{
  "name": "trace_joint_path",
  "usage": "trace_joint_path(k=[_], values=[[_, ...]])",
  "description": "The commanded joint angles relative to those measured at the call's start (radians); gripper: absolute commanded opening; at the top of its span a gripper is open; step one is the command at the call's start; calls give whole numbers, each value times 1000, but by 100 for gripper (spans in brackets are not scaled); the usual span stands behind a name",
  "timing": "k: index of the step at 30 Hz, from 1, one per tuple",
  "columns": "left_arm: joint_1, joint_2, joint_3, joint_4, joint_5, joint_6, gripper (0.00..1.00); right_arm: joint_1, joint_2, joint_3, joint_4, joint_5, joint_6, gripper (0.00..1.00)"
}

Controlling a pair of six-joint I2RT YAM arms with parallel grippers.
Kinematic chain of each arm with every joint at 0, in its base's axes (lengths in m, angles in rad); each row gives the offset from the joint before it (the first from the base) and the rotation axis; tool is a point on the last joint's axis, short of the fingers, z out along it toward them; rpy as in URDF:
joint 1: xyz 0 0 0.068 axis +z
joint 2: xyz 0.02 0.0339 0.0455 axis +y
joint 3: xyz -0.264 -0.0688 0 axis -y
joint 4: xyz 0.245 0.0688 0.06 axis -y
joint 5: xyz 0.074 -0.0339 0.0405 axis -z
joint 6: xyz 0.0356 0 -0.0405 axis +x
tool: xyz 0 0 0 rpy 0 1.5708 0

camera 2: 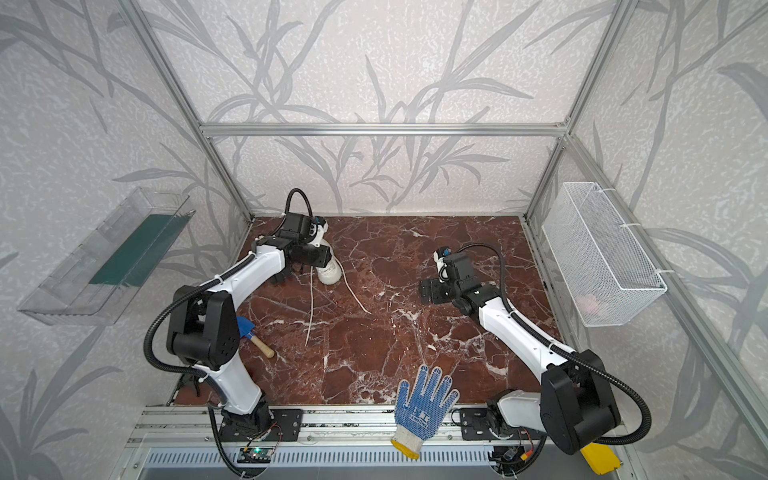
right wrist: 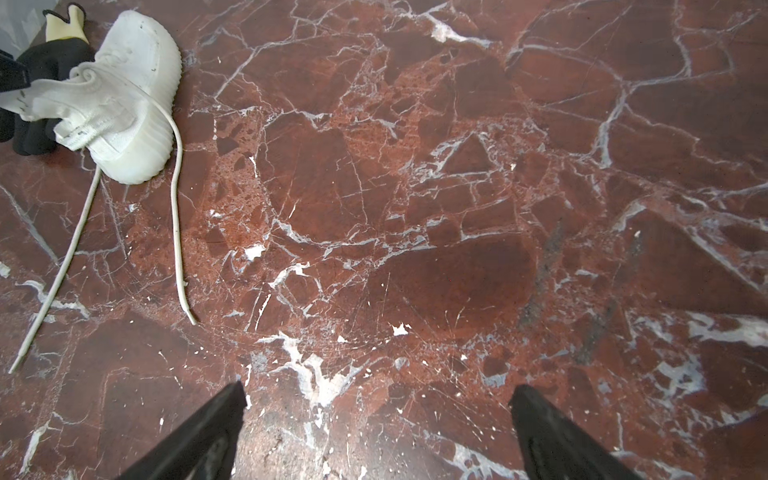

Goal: Tie the shoes

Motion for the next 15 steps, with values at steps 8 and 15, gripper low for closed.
trace_joint_path(k=[8, 15], values=[[-34, 96, 124, -138, -43, 90, 29, 2, -16, 13, -35, -7, 8, 99], [-38, 158, 196, -226, -59, 106, 13, 3, -12, 12, -44, -27, 50, 99]])
